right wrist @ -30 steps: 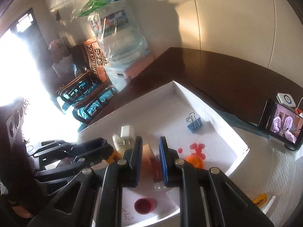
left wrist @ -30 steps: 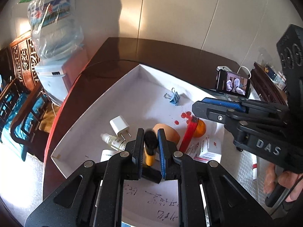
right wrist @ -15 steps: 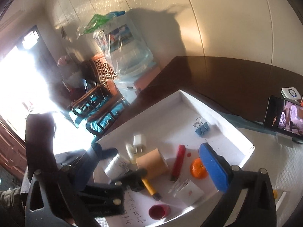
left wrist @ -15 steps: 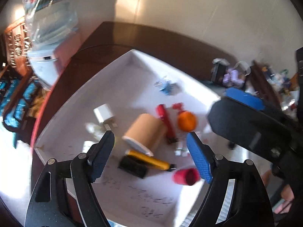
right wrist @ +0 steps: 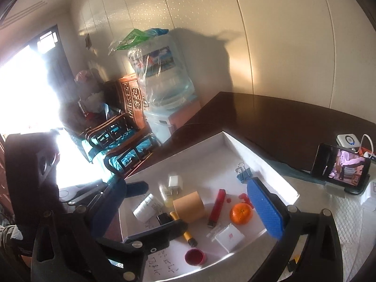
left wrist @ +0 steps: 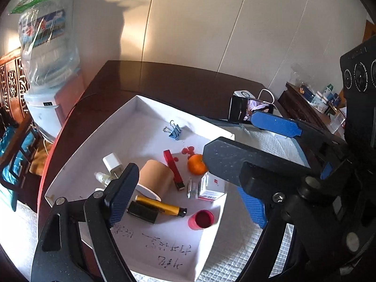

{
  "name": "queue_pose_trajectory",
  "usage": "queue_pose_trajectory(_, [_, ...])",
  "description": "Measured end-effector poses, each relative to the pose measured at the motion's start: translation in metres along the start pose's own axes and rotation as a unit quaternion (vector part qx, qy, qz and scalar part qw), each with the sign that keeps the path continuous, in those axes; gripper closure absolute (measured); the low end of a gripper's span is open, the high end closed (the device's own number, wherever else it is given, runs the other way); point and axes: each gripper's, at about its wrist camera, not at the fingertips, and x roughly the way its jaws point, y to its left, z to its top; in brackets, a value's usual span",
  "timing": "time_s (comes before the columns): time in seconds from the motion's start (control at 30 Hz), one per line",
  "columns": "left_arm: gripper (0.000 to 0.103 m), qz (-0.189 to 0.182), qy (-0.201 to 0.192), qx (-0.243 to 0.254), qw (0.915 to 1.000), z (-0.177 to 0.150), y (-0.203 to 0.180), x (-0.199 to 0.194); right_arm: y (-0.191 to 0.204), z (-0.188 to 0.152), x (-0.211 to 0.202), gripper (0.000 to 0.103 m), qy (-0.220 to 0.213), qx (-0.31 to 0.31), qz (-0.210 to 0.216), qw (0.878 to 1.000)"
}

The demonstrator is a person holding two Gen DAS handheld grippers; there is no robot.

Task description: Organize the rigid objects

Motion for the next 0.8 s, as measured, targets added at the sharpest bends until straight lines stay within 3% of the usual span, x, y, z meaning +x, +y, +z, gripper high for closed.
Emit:
queue_pose_trajectory(0.2, [0.019,-0.005,-0.009,-0.005,0.9999,-0.003,-0.004,-0.009,0.0,-0.003,-0.012,0.0,-0.009,-0.003,-0.015,1.0])
queue_pose_trajectory(0.5, [0.019,0.001,-0.031,0.011,0.9994,-0.003,-0.023,-0.012,-0.015,-0.012,-0.037,0.0,-0.025,-0.008,-0.087,0.996])
queue_pose_trajectory(0.6, [0.019,0.023,-0.038,0.028,0.9987,-0.002,-0.034,-0.012,-0.03,-0.018,-0.049,0.0,-0.029,0.02,-0.156,0.987])
queue_pose_trajectory(0.63, [0.019,0.046,-0.047,0.035,0.9972,-0.001,-0.038,-0.015,-0.037,-0.02,-0.056,0.0,-0.032,0.033,-0.181,0.982])
queue_pose_trajectory(0.8, [0.019,0.092,-0.087,0.039,0.9912,0.005,-0.051,-0.035,-0.066,-0.026,-0.099,0.0,-0.073,0.065,-0.218,0.971])
